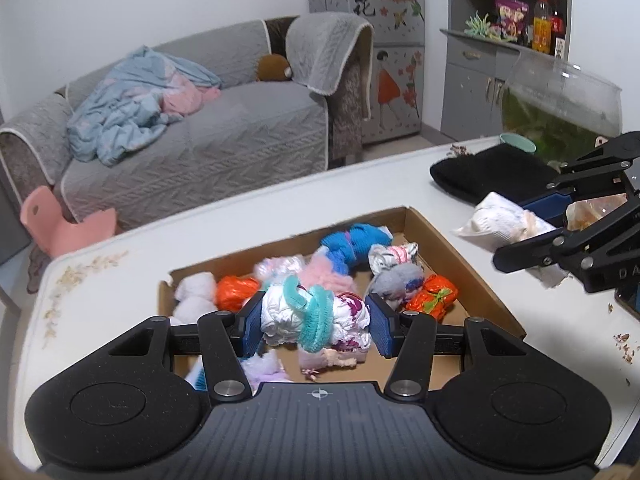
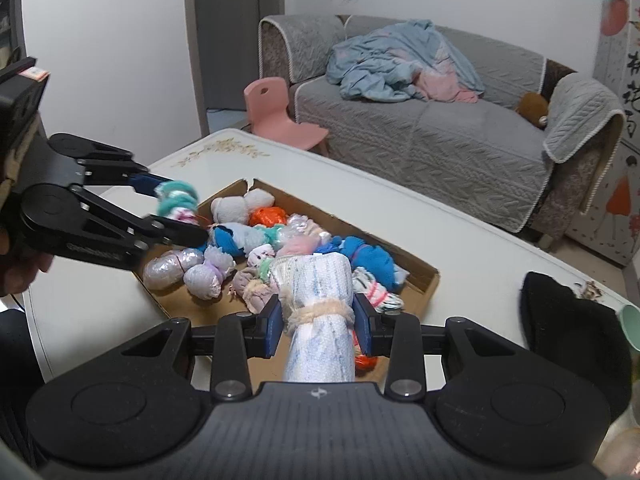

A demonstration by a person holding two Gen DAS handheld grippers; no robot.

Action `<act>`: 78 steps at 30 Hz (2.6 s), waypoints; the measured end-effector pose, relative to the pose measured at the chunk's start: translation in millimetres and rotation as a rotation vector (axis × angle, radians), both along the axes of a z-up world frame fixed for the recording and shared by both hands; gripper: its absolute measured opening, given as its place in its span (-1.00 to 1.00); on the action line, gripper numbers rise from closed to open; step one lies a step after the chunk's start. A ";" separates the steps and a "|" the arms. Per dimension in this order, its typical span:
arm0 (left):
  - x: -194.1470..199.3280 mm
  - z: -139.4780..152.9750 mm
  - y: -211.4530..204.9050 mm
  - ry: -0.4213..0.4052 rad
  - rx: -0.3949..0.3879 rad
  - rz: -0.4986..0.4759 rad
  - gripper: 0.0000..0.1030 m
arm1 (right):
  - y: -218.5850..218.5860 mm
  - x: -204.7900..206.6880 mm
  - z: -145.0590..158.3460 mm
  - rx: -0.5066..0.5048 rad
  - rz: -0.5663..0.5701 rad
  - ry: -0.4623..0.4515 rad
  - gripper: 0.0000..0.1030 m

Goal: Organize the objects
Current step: 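Lower both held bundles into the box and open both grippers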

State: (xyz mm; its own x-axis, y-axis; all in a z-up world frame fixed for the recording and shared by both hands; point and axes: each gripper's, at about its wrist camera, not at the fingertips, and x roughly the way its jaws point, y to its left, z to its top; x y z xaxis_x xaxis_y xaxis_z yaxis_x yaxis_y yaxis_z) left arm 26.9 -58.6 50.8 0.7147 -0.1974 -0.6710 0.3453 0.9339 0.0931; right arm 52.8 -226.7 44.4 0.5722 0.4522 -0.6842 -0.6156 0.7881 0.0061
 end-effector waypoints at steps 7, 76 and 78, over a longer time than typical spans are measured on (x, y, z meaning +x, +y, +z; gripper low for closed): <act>8.2 -24.3 -9.3 0.049 0.004 -0.017 0.14 | 11.0 8.4 -16.0 -0.015 0.025 0.046 -0.35; 36.2 -103.1 -13.0 0.343 -0.079 0.279 0.65 | 20.3 17.4 -79.8 -0.080 -0.179 0.228 0.09; 33.9 -102.1 -12.0 0.346 -0.094 0.292 0.69 | 20.8 15.3 -76.4 -0.082 -0.200 0.223 0.25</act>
State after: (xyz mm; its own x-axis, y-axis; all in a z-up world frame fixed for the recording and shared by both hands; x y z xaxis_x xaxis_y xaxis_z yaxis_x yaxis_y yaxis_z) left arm 60.8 -70.5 -51.2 0.4866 -0.0929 -0.8687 0.0627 0.9955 -0.0713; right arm 68.1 -205.9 -32.0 0.4763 0.2839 -0.8322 -0.4390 0.8968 0.0547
